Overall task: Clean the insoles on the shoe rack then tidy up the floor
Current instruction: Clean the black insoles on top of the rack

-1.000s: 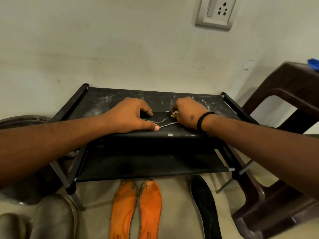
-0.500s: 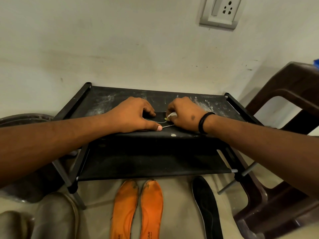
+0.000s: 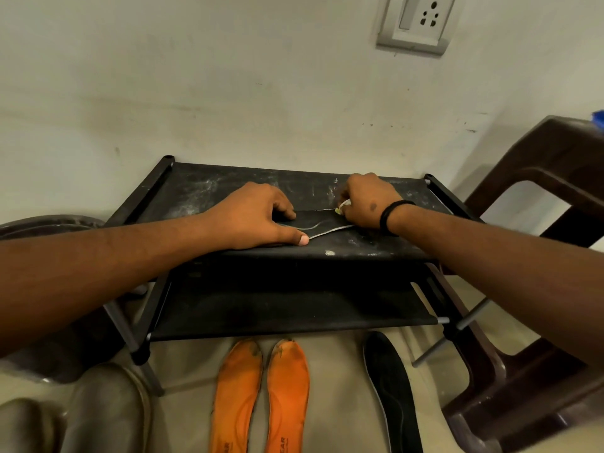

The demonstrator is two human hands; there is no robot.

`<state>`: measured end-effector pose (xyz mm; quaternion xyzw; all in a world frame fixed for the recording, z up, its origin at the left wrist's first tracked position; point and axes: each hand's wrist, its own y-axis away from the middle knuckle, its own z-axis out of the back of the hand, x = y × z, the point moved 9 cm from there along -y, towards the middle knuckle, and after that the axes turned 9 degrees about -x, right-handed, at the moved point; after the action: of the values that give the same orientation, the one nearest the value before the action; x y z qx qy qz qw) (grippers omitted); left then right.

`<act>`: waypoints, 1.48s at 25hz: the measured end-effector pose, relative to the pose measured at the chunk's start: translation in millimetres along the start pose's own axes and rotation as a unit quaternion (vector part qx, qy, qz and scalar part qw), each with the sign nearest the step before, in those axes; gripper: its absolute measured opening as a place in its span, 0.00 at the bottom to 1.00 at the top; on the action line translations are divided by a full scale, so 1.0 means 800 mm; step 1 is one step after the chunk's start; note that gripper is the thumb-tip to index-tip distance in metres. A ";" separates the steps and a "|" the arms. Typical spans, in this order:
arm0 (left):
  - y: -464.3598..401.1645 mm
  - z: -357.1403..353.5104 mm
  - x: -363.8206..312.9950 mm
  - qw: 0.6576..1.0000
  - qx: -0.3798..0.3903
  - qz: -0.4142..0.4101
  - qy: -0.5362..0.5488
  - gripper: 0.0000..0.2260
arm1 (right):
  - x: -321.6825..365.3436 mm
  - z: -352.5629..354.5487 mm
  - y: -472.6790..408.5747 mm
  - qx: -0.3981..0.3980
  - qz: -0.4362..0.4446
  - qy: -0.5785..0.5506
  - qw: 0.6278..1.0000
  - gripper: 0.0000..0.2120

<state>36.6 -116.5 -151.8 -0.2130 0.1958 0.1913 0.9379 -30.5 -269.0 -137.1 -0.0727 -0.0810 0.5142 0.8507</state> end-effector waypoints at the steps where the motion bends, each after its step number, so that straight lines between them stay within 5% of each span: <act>1: 0.001 0.000 0.001 1.000 0.002 0.000 -0.002 0.26 | 0.005 -0.002 0.000 -0.003 0.005 -0.004 1.000 0.07; 6: 0.000 -0.001 0.002 1.000 0.008 -0.003 -0.010 0.26 | 0.037 -0.009 0.013 0.035 0.060 -0.112 0.991 0.04; 10: 0.002 0.000 0.002 1.000 0.004 0.000 -0.002 0.26 | 0.015 -0.004 0.005 -0.013 0.031 -0.019 0.999 0.04; 14: 0.000 -0.001 0.003 1.000 0.010 -0.001 -0.012 0.26 | 0.043 -0.010 0.024 0.063 0.083 -0.153 0.983 0.03; 19: 0.000 0.000 0.003 1.000 0.005 0.004 -0.004 0.26 | 0.020 -0.006 0.004 0.011 0.045 -0.068 0.997 0.03; 23: 0.000 -0.001 0.002 1.000 0.008 -0.009 -0.014 0.25 | 0.062 -0.008 0.028 0.073 0.104 -0.176 0.976 0.04; 27: 0.000 0.000 0.001 1.000 0.005 -0.004 -0.008 0.26 | 0.032 -0.002 0.007 0.002 0.045 -0.004 0.999 0.06; 32: 0.000 -0.001 0.003 1.000 0.010 -0.011 -0.014 0.26 | 0.059 -0.008 0.027 0.072 0.076 -0.148 0.983 0.03; 35: -0.002 -0.001 0.002 1.000 0.006 -0.004 -0.006 0.26 | 0.022 0.003 0.005 -0.011 0.000 0.020 1.000 0.04; 37: 0.000 0.000 0.003 1.000 0.008 -0.004 -0.007 0.26 | 0.035 -0.003 0.009 -0.019 0.018 0.008 1.000 0.05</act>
<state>38.5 -115.8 -153.2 -0.2050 0.1903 0.1871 0.9417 -23.3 -240.8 -138.8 -0.0946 -0.0828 0.5272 0.8404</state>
